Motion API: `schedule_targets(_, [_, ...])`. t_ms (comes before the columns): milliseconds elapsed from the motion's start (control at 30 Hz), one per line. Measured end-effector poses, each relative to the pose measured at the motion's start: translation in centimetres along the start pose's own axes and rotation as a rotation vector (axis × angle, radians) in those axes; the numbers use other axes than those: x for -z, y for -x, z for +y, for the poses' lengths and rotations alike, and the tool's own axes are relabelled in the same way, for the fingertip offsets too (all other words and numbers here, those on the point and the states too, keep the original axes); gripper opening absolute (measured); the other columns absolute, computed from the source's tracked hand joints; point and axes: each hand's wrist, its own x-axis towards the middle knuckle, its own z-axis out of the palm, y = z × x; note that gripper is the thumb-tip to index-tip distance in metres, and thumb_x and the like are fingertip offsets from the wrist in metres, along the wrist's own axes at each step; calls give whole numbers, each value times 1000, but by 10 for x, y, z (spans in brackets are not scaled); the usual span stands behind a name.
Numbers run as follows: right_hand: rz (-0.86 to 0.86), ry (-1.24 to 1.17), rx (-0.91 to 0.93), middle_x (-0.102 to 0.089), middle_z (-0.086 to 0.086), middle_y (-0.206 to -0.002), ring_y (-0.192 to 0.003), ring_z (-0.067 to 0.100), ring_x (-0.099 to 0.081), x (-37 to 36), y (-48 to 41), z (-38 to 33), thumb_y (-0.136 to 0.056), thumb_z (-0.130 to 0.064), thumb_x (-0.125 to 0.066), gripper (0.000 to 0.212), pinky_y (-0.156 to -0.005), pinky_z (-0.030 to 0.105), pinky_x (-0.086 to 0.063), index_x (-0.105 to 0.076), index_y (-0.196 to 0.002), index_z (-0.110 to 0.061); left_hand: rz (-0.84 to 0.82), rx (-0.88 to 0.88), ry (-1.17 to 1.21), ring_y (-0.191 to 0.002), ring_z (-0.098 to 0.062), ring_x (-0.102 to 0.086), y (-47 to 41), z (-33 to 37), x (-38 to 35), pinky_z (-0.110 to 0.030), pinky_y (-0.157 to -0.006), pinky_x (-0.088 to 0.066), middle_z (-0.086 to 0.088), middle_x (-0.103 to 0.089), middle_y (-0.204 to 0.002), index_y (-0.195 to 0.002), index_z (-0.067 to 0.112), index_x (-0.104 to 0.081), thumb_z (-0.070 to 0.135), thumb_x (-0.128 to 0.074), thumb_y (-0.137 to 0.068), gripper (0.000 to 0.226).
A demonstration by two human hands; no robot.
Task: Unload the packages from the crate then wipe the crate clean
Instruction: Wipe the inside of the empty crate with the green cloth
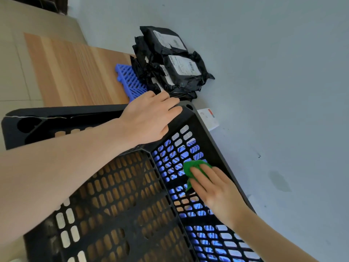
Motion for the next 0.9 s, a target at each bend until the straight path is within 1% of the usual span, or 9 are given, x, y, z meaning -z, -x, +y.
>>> schedule_targets(67, [-24,-17,18,-61,10,-124,-120,31,-56,-3,4,-2,-88,-9,-65,22,-99,42,-47,-68,-109,-9,10,0,18,-110,-30,-56,-1,0,2,-44,-75,-51,-9,-59,-128,-125,9,-58,22,-57,-81,45])
schedule_targets(233, [19,-58,6,-63,12,-124,-120,31,-56,-40,-16,-25,-90,-4,-56,23,-103,42,-45,-70,-108,-8,21,15,49,-109,-28,-57,-3,1,3,-42,-75,-51,-7,-61,-125,-123,10,-59,24,-56,-80,45])
schedule_targets(367, [1,-83,-36,-66,13,-120,-113,33,-61,-87,-35,-64,-99,-4,-31,43,-100,41,-48,-73,-105,-6,28,19,66,-111,-28,-56,-4,1,2,-41,-78,-49,-6,-60,-126,-126,12,-57,26,-55,-83,46])
schedule_targets(500, [-96,-106,-48,-66,15,-119,-113,34,-61,-114,-47,-90,-91,-7,-42,34,-95,42,-51,-75,-95,-8,51,36,24,-117,-25,-50,-6,2,-2,-38,-83,-46,-3,-54,-133,-134,15,-50,28,-52,-90,46])
schedule_targets(567, [-123,-97,-18,-66,16,-117,-111,36,-62,-116,-51,-90,-84,-7,-63,16,-94,43,-52,-75,-94,-7,52,37,20,-119,-25,-49,-7,2,-3,-38,-83,-46,-3,-52,-135,-136,15,-47,29,-49,-91,47])
schedule_targets(600, [-135,-93,1,-67,16,-116,-110,36,-62,-114,-54,-86,-79,-8,-70,16,-94,43,-52,-75,-94,-7,48,45,29,-120,-25,-48,-7,1,-2,-39,-84,-46,-3,-52,-136,-136,15,-46,28,-49,-92,47])
schedule_targets(633, [-137,-90,23,-67,16,-115,-109,36,-62,-112,-54,-82,-78,-9,-71,16,-94,42,-52,-75,-93,-7,45,55,42,-120,-25,-48,-7,1,-1,-39,-84,-46,-3,-52,-136,-136,15,-47,28,-49,-91,47])
schedule_targets(733, [-67,-108,47,-67,15,-112,-107,34,-62,-96,-57,-62,-82,-6,-63,13,-93,40,-52,-73,-90,-8,22,75,75,-118,-27,-51,-4,1,1,-41,-82,-48,-5,-55,-132,-133,13,-51,25,-51,-89,46])
schedule_targets(900, [71,-98,-67,-64,15,-118,-114,33,-59,-41,-63,-14,-91,-5,-54,19,-96,41,-50,-71,-100,-5,-22,72,91,-109,-28,-56,0,2,2,-43,-74,-51,-8,-59,-127,-126,9,-57,21,-56,-83,44])
